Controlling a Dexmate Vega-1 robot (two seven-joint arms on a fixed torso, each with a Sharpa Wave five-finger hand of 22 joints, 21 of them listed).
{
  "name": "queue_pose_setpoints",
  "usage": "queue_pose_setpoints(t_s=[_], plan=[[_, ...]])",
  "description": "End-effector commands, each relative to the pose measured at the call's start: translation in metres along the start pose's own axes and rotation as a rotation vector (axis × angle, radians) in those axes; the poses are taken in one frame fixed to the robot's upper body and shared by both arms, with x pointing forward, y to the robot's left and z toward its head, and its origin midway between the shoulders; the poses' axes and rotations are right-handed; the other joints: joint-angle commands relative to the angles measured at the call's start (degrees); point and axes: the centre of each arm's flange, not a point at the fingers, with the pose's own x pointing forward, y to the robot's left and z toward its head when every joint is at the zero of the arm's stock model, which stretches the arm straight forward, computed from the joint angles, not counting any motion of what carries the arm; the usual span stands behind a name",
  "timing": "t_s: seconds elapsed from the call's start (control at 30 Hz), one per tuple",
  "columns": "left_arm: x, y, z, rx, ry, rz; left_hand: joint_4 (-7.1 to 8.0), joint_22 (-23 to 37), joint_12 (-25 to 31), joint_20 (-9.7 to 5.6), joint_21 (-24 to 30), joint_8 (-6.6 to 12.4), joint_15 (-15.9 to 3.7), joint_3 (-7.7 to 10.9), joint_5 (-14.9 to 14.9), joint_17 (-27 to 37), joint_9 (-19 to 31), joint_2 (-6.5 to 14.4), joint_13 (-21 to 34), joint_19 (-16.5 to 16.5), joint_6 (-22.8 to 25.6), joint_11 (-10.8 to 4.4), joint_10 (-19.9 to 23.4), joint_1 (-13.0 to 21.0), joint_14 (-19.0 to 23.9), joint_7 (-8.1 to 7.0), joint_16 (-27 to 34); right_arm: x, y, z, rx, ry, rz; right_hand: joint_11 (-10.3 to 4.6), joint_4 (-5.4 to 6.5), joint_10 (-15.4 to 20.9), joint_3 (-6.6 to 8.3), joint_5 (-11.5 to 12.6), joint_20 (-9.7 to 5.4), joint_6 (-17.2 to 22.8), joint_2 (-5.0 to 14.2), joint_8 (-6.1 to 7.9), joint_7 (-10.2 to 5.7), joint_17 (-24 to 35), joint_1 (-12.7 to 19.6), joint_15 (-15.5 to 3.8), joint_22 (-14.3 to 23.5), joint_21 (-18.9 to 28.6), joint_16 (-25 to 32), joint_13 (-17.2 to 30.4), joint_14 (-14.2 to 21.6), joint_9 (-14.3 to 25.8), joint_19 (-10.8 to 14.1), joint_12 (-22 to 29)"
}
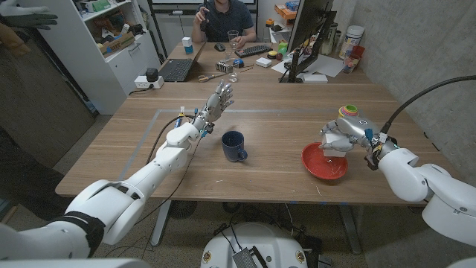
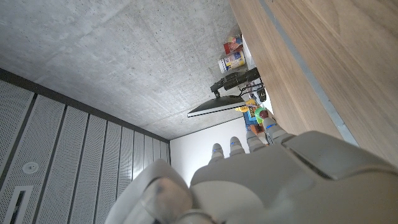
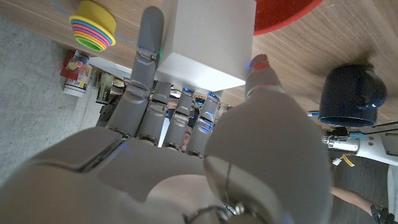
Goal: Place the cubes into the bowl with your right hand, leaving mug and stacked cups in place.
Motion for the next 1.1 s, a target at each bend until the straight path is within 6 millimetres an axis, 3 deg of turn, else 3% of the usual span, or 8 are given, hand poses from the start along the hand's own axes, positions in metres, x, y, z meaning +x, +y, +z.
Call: queue_pose_setpoints(t_s=[0.03,1.1], plan=[[0.0,0.004,0.002,-0.001,-0.007,0.006,0.03,0.2,0.2,0.29,-0.2,0.08,-0.24,-0.28,0.4,0.2,0.1,1.7,0.2,-3.9,-10.6,0.12,-10.4,0.3,-7.2,-0.36,0.3,-0.007,0.004,0.016,0.013,-0.045,0.032,0.37,0.65,4.1,0.7,0.4,-5.9,2.9,18.08,-0.28,2.51,0.3,17.8,-16.63,0.0,0.5,0.6,0.2,24.0,0.2,0.2,0.5],[-0.006,-0.002,0.009,0.014,-0.008,0.009,0.05,0.2,0.3,0.3,-0.3,0.11,-0.24,-0.65,0.4,0.2,0.1,1.8,0.2,-3.8,-10.5,0.13,-10.4,0.3,-7.1,-0.38,0.3,0.011,0.033,0.014,0.036,-0.084,0.038,0.27,0.34,4.6,0.86,0.4,-5.88,3.3,17.47,-0.78,2.62,-0.2,18.1,-16.52,-1.2,0.5,-0.6,0.1,23.9,0.5,-0.5,0.5]])
